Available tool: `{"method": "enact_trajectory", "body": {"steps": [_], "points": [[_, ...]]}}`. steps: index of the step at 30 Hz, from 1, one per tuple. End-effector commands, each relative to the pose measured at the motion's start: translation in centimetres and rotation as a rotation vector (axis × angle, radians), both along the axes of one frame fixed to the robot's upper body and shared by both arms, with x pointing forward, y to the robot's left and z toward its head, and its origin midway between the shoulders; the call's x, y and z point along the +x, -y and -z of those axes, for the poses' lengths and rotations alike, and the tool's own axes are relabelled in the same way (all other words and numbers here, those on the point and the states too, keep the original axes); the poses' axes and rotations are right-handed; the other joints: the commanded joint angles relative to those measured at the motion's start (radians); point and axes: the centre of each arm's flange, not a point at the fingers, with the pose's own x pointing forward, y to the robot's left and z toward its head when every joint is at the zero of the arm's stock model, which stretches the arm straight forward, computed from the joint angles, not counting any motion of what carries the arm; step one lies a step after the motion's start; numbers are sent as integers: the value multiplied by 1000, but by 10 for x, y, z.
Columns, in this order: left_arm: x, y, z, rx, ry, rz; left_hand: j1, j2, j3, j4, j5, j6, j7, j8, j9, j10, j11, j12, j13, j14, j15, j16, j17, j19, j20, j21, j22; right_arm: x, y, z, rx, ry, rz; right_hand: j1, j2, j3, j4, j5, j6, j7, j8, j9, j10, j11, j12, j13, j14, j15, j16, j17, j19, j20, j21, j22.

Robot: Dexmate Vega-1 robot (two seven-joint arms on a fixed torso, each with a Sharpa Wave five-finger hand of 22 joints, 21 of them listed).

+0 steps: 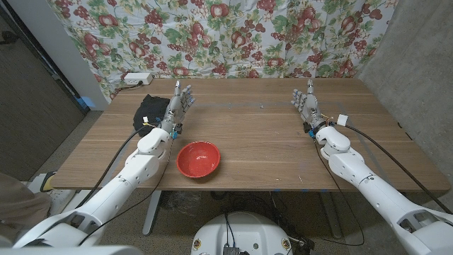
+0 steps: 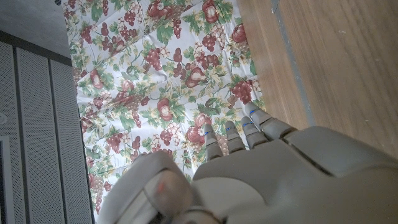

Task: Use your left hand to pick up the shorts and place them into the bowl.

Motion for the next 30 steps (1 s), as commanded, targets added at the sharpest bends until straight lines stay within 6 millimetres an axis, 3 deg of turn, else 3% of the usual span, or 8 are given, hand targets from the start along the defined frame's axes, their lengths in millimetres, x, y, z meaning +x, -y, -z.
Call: {"method": "enact_trajectory", "body": {"steps": [1,30], "points": [[0,-3,-2,-7,7,-1,12,0,-7,1,5,0,-6,4,1,7,2,5,5,10,-52,7,1,10,-1,7,2,0,-2,-2,-7,-3,-3,0,6,-8,-1,5,2,5,6,5,2,9,6,3,-2,5,5,4,-7,1,5,2],[-13,-10,-6,8,40,-29,12,0,-9,1,4,1,-6,3,1,9,2,5,5,8,-50,6,1,8,0,6,2,2,-6,-5,-8,1,-2,1,8,-11,-2,6,2,5,6,5,1,12,4,3,-3,5,5,4,-3,0,-9,3]]}}
